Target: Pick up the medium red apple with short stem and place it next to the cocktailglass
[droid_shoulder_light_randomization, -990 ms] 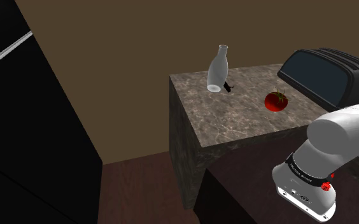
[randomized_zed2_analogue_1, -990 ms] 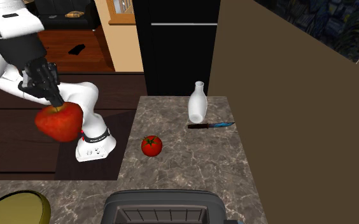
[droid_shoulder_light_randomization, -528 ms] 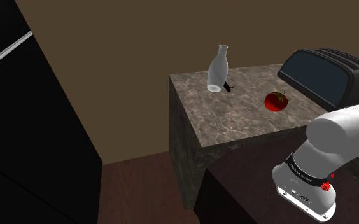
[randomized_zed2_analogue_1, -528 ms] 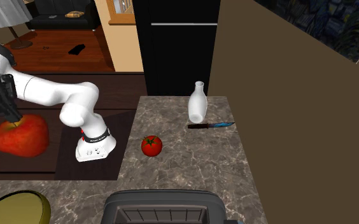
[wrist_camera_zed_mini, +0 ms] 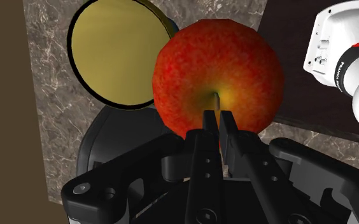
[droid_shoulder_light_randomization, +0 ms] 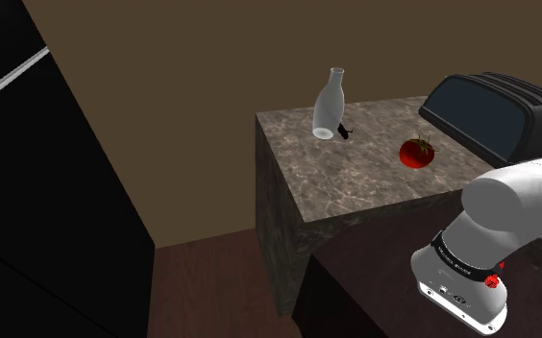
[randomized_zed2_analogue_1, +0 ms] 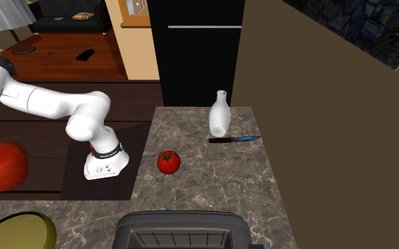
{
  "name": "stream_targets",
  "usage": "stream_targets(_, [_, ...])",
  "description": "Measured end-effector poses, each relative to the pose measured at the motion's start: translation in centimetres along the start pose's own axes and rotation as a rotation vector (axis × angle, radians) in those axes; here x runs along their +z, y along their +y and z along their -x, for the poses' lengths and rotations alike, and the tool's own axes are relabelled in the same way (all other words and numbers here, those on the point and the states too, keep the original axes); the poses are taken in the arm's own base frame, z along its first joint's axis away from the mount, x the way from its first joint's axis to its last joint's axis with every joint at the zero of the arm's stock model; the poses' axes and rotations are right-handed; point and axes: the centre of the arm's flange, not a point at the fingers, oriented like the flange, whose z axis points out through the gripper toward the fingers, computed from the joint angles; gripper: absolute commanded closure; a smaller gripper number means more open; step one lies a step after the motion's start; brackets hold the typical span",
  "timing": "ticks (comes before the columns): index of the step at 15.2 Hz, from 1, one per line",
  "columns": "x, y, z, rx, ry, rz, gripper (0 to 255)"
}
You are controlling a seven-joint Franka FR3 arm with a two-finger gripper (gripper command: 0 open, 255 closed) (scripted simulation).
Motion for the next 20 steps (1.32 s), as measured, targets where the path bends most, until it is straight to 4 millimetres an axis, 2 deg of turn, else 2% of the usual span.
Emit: stream_targets(20, [10.4, -1.2, 0.8, 0.000, 0.000, 0.000, 255])
